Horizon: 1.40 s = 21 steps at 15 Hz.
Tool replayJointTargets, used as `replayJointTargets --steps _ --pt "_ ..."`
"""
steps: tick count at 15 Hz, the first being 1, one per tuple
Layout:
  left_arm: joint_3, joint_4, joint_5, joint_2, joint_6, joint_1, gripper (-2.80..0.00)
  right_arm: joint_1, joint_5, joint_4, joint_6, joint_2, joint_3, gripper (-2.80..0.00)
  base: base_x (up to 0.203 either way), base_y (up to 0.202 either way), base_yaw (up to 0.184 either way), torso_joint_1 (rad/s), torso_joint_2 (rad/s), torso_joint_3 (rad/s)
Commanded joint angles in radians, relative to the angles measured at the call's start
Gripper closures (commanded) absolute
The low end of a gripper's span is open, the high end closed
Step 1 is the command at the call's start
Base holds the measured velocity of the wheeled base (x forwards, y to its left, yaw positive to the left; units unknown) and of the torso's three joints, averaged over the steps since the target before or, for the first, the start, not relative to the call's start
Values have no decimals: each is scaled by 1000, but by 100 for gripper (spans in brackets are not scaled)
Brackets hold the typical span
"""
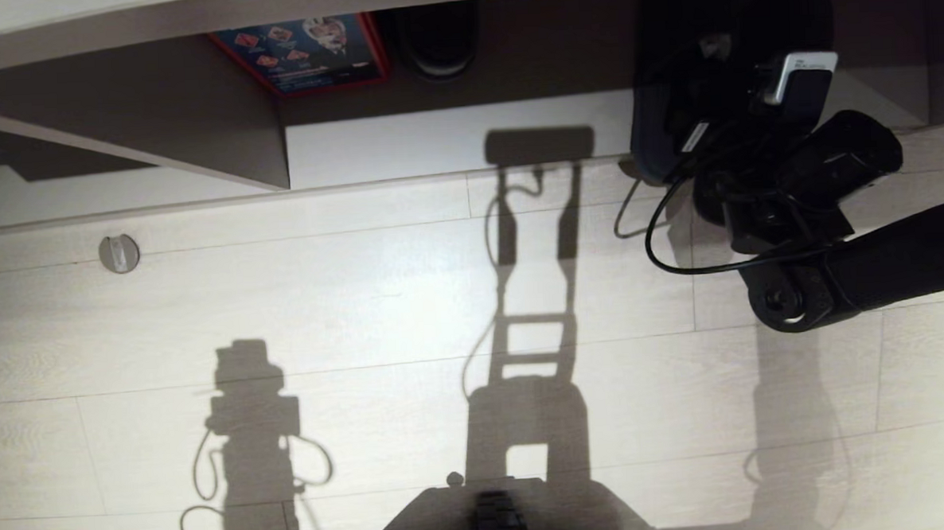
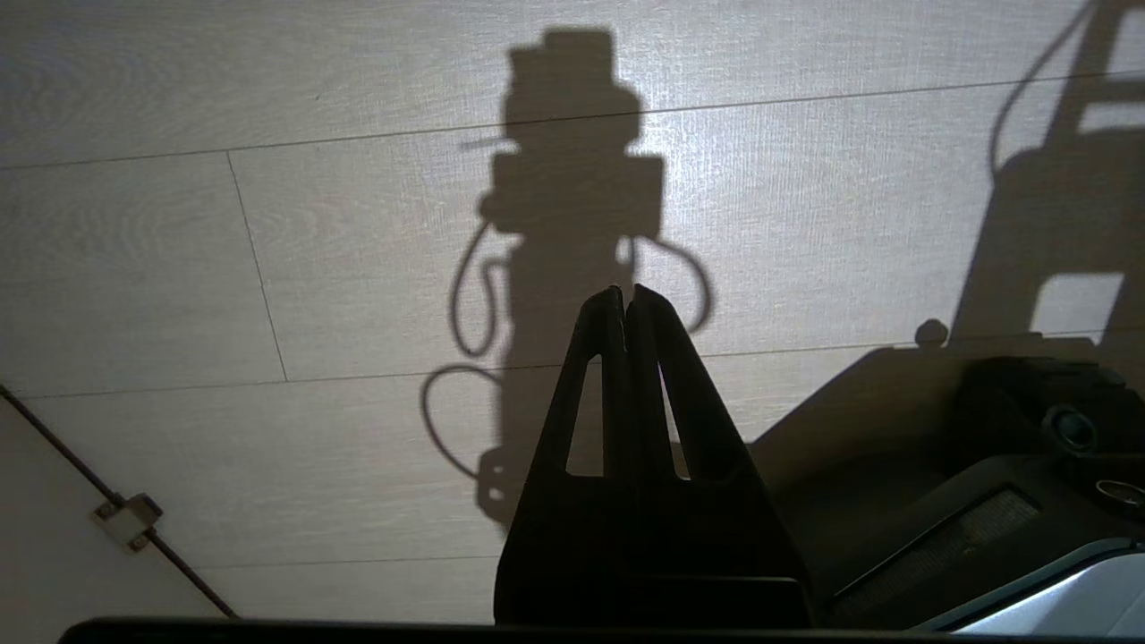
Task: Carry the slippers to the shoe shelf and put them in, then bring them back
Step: Pick up the slippers in the shoe cabinet
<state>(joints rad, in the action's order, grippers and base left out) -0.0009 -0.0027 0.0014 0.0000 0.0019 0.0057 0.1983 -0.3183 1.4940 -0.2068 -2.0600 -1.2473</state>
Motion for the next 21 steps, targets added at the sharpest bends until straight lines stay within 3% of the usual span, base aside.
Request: replayJointTargets --steps 1,10,11,21 --pt "-1 0 0 0 0 0 0 -5 -2 9 -3 -2 -8 -280 0 0 0 0 0 0" --pt "1 0 0 0 0 0 0 -7 -2 13 -9 -9 -17 -280 0 0 0 0 0 0" --pt "-1 0 0 0 0 0 0 -7 -4 14 -9 -9 -17 0 0 0 0 0 0 0" --pt "1 0 0 0 0 0 0 -5 -2 17 -11 -5 -7 0 0 0 0 0 0 0"
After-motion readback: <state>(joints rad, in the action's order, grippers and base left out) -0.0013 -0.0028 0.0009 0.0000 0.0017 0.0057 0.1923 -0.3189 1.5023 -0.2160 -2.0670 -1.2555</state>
